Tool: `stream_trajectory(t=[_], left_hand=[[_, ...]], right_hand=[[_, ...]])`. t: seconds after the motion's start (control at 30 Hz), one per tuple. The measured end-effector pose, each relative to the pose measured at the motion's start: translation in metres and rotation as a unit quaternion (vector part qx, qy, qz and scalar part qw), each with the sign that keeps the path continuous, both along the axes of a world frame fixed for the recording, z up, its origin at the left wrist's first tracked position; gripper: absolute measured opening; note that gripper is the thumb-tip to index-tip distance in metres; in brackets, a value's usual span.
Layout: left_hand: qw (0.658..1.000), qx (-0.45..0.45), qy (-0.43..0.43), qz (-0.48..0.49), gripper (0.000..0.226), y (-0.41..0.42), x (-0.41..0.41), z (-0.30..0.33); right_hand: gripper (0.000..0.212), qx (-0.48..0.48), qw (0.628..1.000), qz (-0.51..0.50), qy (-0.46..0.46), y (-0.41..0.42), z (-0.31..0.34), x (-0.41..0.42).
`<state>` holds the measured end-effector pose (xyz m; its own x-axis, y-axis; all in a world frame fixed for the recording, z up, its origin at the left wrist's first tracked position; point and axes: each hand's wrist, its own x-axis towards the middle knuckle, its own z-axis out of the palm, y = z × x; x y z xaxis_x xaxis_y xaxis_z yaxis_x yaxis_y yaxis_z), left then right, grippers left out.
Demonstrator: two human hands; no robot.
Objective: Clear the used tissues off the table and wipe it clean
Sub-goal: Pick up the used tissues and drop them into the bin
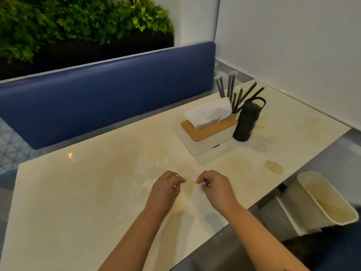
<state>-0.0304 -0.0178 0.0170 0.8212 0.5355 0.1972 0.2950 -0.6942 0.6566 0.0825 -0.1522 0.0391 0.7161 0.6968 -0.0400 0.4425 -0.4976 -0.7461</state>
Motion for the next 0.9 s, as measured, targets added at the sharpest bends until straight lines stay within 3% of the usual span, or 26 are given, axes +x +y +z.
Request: stream_trajectory(t=[0.5,0.73,0.9], left_hand=[[0.979,-0.002,-0.008,-0.201,0.020,-0.142,0.209,0.010],[0.960,-0.016,-0.010,-0.280,0.022,-0.207,0.264,0.003],[0.944,-0.029,0.014,-0.330,0.020,-0.254,0.297,0.002]], right_hand=[[0.027,-0.022,0.980,-0.198,0.017,-0.165,0.014,0.156],[0.027,-0.032,0.959,-0.282,0.028,-0.238,0.011,0.178],[0.039,-0.011,0.936,-0.344,0.066,-0.287,0.006,0.189]])
